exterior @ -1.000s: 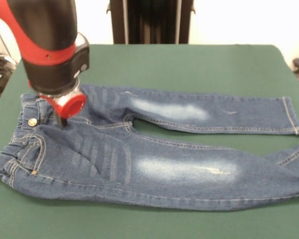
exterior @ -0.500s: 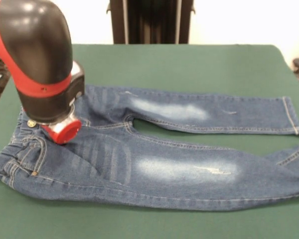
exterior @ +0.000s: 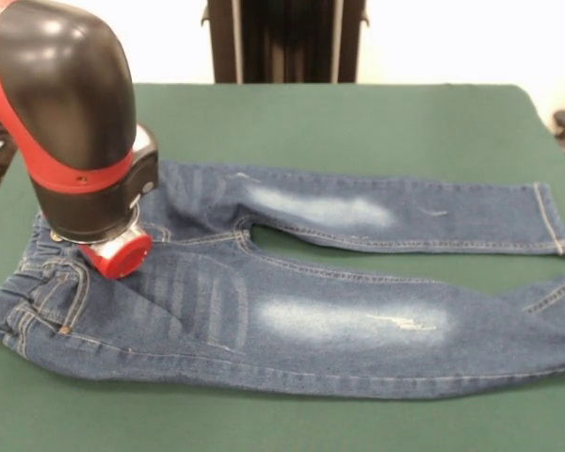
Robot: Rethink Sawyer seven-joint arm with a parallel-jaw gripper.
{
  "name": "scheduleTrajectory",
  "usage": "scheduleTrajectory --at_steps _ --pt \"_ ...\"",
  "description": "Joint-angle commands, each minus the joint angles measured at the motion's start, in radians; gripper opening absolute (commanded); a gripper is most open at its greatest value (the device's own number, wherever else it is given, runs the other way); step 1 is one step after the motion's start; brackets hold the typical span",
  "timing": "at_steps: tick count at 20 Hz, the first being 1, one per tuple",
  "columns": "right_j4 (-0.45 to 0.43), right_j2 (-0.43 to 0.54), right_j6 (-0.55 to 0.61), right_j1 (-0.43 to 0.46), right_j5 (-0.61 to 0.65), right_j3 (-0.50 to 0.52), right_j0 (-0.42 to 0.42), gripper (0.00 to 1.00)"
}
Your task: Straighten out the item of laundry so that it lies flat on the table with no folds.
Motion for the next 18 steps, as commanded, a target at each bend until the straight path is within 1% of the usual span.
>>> scheduleTrajectory --at_steps 1,4,7,11,12,14,18 --pt "0.026 0.064 0.141 0.042 -0.036 0.045 -0.015 0.0" --pt "0.021 0.052 0.135 0.021 -0.016 0.05 -0.01 0.0" --pt "0.011 0.056 0.094 0.055 0.001 -0.014 -0.03 0.0" --pt "-0.013 0.069 0.011 0.163 0.024 -0.181 -0.078 0.0" --pt "-0.016 0.089 -0.042 0.201 0.048 -0.248 -0.103 0.0" --pt "-0.026 0.102 -0.098 0.246 0.089 -0.337 -0.128 0.0" --pt "-0.051 0.124 -0.173 0.297 0.127 -0.444 -0.159 0.0"
